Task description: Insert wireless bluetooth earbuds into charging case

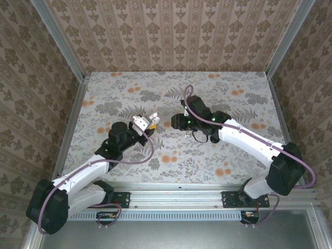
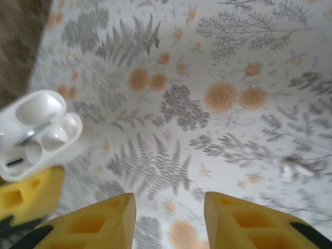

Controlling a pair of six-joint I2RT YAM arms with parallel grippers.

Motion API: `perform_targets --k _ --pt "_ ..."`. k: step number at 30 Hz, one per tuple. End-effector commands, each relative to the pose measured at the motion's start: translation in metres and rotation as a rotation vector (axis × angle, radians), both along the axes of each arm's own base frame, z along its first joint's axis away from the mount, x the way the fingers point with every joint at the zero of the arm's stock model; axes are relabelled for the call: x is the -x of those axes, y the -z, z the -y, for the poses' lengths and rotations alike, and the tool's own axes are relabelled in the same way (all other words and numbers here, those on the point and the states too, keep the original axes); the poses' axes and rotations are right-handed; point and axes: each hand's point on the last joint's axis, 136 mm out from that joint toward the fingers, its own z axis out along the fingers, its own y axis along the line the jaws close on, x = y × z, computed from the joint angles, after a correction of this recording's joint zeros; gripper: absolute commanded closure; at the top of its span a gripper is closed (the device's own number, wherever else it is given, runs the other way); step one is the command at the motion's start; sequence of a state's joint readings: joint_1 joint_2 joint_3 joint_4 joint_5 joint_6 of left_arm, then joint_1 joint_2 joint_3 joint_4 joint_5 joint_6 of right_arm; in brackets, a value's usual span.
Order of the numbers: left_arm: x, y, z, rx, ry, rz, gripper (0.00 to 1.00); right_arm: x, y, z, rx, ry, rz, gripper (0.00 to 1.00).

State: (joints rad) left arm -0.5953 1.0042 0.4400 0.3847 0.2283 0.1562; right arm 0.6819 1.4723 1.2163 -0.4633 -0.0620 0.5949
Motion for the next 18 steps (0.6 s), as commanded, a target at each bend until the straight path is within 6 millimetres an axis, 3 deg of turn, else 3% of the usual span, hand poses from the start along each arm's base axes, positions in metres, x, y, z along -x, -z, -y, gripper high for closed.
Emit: perform_targets --k 1,5,11,18 --pt "0.003 0.005 -0.006 -0.005 -0.028 -0.028 0.83 0.022 0.034 0.02 0.278 -0.304 -0.06 0.59" --pt "0.006 0.008 -0.008 -0.019 -0.023 -0.045 0.83 0.012 0.049 0.036 0.466 -0.591 0.034 0.51" --pt "0.008 0.012 -0.008 -0.021 -0.016 -0.061 0.83 0.011 0.064 0.045 0.479 -1.061 0.216 0.5" --pt "0.008 0.013 -0.009 -0.031 -0.019 -0.054 0.82 -0.003 0.103 0.052 0.638 -1.359 0.316 0.47"
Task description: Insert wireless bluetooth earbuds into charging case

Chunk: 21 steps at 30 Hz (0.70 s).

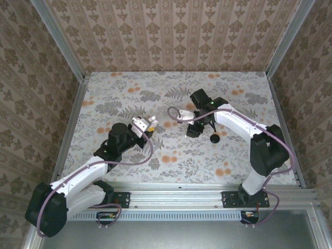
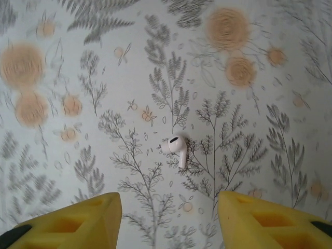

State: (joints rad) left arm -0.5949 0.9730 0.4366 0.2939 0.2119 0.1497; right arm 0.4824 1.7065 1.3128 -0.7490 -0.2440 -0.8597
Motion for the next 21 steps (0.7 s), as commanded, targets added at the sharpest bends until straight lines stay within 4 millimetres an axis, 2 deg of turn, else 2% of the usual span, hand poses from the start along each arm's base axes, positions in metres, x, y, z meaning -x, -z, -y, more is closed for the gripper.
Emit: perform_targets --k 1,5,9,21 --pt "0.003 0.001 -0.003 0.003 -0.002 0.001 0.82 -0.001 0.02 -0.003 0.071 -0.28 0.039 0.47" --pt "0.001 0.0 -0.005 -0.001 -0.012 0.009 0.82 -0.015 0.034 -0.01 0.089 -0.317 0.033 0.47" --pt "0.001 0.0 -0.006 -0.002 -0.016 0.012 0.82 -0.018 0.048 -0.014 0.11 -0.374 0.009 0.47" --pt "-0.001 0.001 -0.008 -0.006 -0.025 0.012 0.82 -0.011 0.077 -0.014 0.171 -0.466 -0.047 0.49"
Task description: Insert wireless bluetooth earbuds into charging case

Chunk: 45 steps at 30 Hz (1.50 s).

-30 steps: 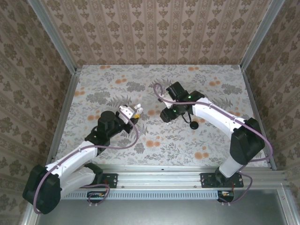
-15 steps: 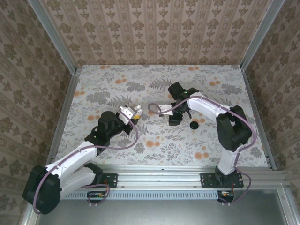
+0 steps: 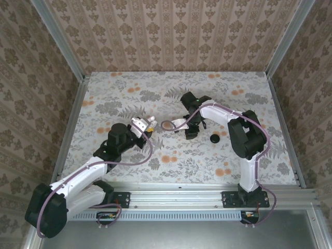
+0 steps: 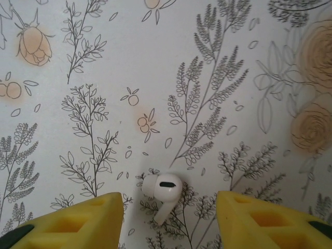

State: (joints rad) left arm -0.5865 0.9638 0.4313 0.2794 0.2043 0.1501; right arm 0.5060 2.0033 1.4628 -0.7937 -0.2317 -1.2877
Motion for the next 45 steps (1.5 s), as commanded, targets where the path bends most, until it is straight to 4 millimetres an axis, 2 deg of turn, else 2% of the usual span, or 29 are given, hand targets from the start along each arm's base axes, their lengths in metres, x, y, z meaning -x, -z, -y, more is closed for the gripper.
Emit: perform_targets --k 1,6,11,18,20,30,34,39,45 --pt "-0.001 -0.002 -0.005 0.001 -0.013 0.02 0.82 0.003 0.01 0.002 0.036 -0.038 -0.02 0.49" --pt "-0.001 -0.001 -0.004 -0.001 -0.012 0.016 0.82 -0.002 0.018 0.001 0.041 -0.025 -0.008 0.52" --pt "-0.001 0.0 -0.005 -0.002 -0.013 0.014 0.82 -0.004 0.024 0.002 0.054 -0.022 -0.01 0.59" --pt "-0.001 0.0 -0.004 -0.003 -0.011 0.011 0.82 -0.004 0.029 0.003 0.068 -0.025 -0.013 0.6" --pt "-0.002 0.0 -0.004 -0.002 -0.011 0.012 0.82 -0.004 0.031 0.004 0.074 -0.025 -0.013 0.66" --pt "-0.002 0.003 -0.004 -0.012 -0.01 0.006 0.82 -0.012 0.025 0.005 0.065 0.017 0.038 0.79" --pt "-0.003 0.005 -0.002 -0.01 -0.002 0.002 0.82 -0.012 0.012 0.001 0.016 0.062 0.065 0.8" --pt "-0.007 0.007 0.002 0.026 -0.011 -0.011 0.82 -0.013 -0.021 -0.01 -0.121 0.173 0.106 0.8" --pt "-0.015 0.003 0.013 0.104 0.0 -0.011 0.82 -0.007 -0.086 -0.034 -0.414 0.331 0.131 0.8"
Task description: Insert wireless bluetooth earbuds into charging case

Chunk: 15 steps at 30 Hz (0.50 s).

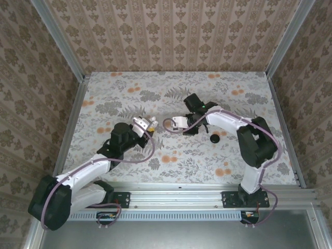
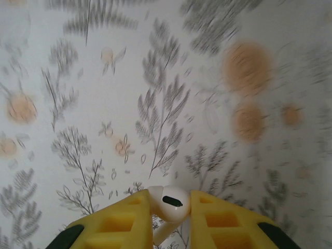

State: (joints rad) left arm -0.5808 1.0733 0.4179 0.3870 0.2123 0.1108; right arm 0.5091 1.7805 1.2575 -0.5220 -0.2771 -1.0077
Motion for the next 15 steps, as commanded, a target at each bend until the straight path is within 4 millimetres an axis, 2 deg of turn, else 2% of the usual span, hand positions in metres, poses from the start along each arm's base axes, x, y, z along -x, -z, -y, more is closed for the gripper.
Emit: perform_targets --k 1,8,15 --pt "-0.006 -0.015 0.009 0.098 0.01 0.035 0.82 -0.001 -0.054 -0.024 -0.262 0.107 0.022 0.8" --pt "-0.012 -0.03 0.024 0.168 0.053 0.098 0.82 0.005 -0.132 -0.037 -0.67 0.26 0.028 0.8" --pt "-0.007 -0.05 0.043 0.243 0.13 0.172 0.83 0.007 -0.18 -0.042 -0.977 0.342 -0.012 0.79"
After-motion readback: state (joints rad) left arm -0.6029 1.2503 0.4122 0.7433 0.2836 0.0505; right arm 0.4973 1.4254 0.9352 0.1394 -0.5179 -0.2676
